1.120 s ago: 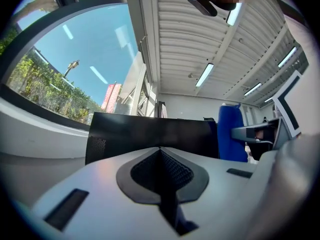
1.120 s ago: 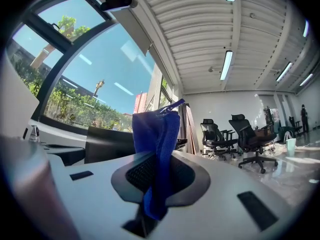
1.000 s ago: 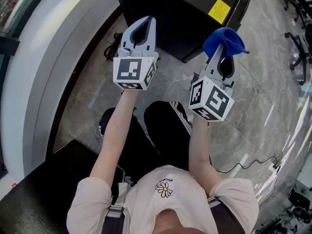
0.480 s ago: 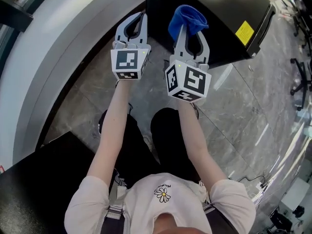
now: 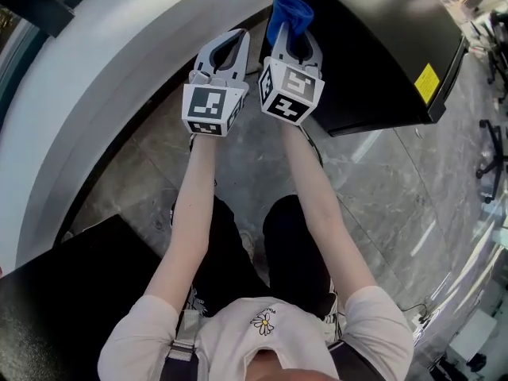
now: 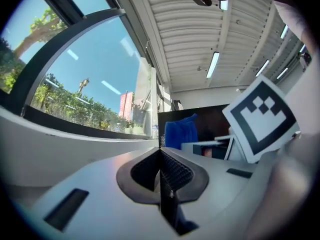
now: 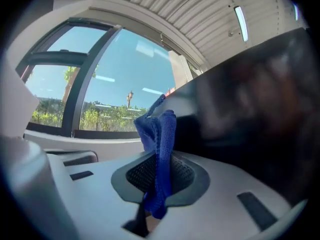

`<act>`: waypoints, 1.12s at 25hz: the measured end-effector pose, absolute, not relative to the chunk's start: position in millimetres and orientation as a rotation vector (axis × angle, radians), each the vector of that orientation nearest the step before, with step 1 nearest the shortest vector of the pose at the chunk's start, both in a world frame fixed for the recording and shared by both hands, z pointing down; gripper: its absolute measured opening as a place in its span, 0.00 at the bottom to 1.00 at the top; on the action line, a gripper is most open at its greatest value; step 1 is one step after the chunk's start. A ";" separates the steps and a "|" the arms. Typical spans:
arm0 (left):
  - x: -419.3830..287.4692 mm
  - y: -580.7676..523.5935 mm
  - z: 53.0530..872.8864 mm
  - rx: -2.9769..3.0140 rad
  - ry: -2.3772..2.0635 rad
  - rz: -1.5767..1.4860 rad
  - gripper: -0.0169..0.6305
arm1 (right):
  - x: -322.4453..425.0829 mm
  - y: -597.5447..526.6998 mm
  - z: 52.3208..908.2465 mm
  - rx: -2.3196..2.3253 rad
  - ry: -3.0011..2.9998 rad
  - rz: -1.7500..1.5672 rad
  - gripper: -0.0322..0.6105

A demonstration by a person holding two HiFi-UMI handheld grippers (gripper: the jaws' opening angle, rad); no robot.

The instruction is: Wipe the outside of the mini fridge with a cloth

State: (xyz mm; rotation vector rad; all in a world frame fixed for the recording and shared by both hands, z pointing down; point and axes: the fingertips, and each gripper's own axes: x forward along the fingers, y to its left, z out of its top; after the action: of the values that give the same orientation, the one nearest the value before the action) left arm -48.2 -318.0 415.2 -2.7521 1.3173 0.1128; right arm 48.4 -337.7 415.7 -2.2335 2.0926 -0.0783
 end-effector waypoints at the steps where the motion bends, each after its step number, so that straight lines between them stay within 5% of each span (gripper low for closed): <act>1: -57.7 -320.9 413.3 -2.756 1.351 0.151 0.03 | 45.2 -343.2 419.4 -2.245 2.104 -0.071 0.15; 14: -91.3 -322.1 401.1 -2.737 1.480 0.287 0.03 | 40.0 -377.3 439.5 -2.389 2.052 -0.089 0.15; 28: -44.2 -312.2 420.3 -2.808 1.376 0.185 0.03 | 73.3 -329.7 443.0 -2.446 1.990 -0.101 0.14</act>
State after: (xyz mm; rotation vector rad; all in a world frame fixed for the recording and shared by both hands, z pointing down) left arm -44.2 -312.2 420.3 -2.8080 1.3757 0.1853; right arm 73.3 -329.7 443.0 -2.4458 1.9896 -0.1007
